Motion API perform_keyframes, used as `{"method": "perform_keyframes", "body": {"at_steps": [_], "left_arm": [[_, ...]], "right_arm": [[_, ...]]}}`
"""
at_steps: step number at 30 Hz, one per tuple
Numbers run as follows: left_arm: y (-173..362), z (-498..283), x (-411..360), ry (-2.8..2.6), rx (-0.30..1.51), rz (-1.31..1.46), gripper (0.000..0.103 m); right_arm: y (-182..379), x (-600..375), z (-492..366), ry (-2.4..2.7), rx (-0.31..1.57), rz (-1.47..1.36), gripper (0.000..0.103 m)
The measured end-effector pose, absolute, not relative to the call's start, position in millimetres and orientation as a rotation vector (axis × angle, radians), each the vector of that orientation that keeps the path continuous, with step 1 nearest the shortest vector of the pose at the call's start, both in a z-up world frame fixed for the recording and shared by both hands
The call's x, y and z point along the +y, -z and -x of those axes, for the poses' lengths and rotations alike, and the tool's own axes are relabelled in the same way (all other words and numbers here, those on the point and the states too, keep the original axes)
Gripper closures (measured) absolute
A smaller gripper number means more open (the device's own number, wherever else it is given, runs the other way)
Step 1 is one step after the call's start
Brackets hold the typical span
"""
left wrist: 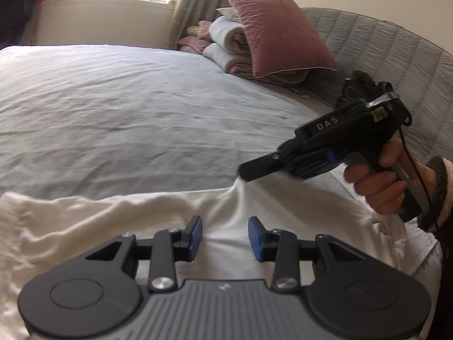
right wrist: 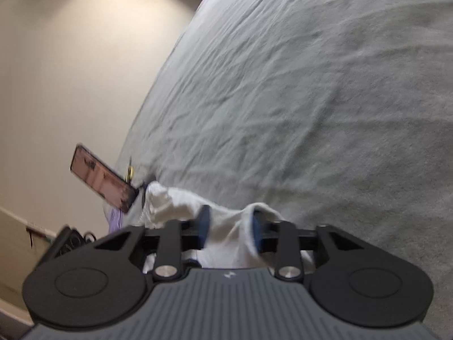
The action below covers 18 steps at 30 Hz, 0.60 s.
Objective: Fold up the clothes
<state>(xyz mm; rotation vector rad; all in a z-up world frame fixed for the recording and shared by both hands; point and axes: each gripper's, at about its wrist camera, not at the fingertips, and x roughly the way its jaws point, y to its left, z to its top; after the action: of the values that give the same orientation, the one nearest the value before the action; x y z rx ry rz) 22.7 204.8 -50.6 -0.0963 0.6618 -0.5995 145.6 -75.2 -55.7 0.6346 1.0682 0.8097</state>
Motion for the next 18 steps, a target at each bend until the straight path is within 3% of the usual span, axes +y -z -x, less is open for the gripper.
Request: {"method": "perform_keyframes", "body": {"at_steps": [11, 12, 13, 18], "left_arm": [[43.2, -25.7, 265.9, 0.290, 0.591, 0.228, 0.065], [46.3, -27.7, 270.2, 0.231, 0.595, 0.217, 0.067], [52.4, -31.4, 271.6, 0.205, 0.607, 0.196, 0.082], [54.2, -36.4, 273.1, 0.186, 0.609, 0.191, 0.084]], "right_arm": [[55.0, -76.8, -138.3, -0.672, 1.013, -0.588, 0.097], [53.5, -75.9, -137.2, -0.665, 1.008, -0.574, 0.097], [52.4, -74.4, -136.5, -0.660, 1.003, -0.559, 0.097], [48.1, -67.6, -133.5, -0.639, 0.992, -0.507, 0.097]]}}
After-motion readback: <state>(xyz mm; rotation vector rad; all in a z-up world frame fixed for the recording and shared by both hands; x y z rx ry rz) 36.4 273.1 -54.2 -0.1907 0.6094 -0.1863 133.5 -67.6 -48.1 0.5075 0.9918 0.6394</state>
